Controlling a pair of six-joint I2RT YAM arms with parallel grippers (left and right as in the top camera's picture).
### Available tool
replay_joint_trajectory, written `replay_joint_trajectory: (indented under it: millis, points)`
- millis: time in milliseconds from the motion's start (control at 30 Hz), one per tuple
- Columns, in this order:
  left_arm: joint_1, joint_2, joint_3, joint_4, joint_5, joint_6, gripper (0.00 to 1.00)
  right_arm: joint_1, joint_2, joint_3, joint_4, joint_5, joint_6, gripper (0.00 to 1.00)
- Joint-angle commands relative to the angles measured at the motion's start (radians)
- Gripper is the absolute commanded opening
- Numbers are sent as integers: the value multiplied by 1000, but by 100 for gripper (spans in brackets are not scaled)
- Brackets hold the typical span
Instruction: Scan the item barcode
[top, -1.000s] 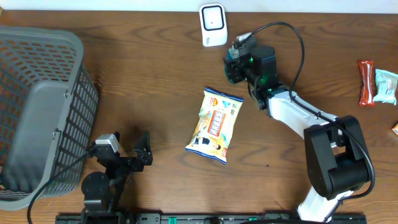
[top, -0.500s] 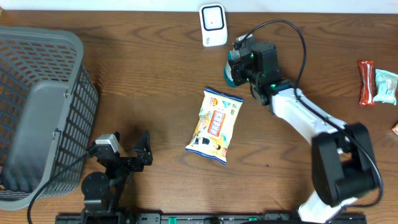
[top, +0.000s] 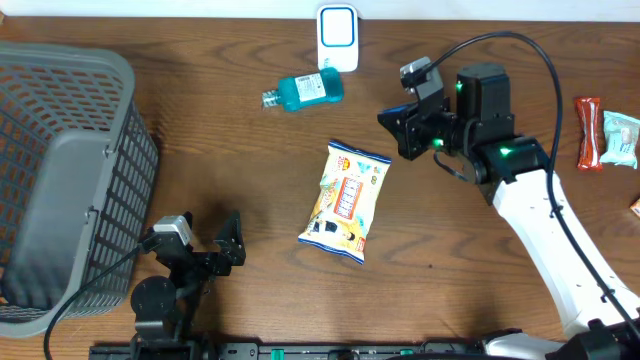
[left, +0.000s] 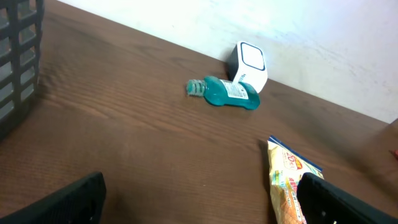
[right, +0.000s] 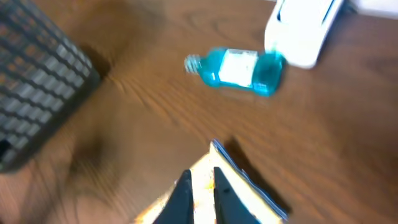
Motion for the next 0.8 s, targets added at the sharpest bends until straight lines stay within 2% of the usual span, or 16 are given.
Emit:
replay_joint_trajectory:
  millis: [0,100,233,333,633,767]
  points:
    - [-3,-4,-16,-21,13,2,98,27,15,10,-36,66,-88,17]
    - [-3,-4,-16,-21,13,2,98,56,35,10,-23,82,-107,29]
    - [-3,-4,-16,-21,13,2,98,106,85,10,12,157,-102,29]
    - [-3,-4,-16,-21,13,3,98,137,131,10,45,227,-74,36]
    - [-3,-4,-16,-21,13,2,98,210,368,28,362,280,-8,24]
    - [-3,-4,-16,-21,13,2,98,233,522,159,433,323,8,16]
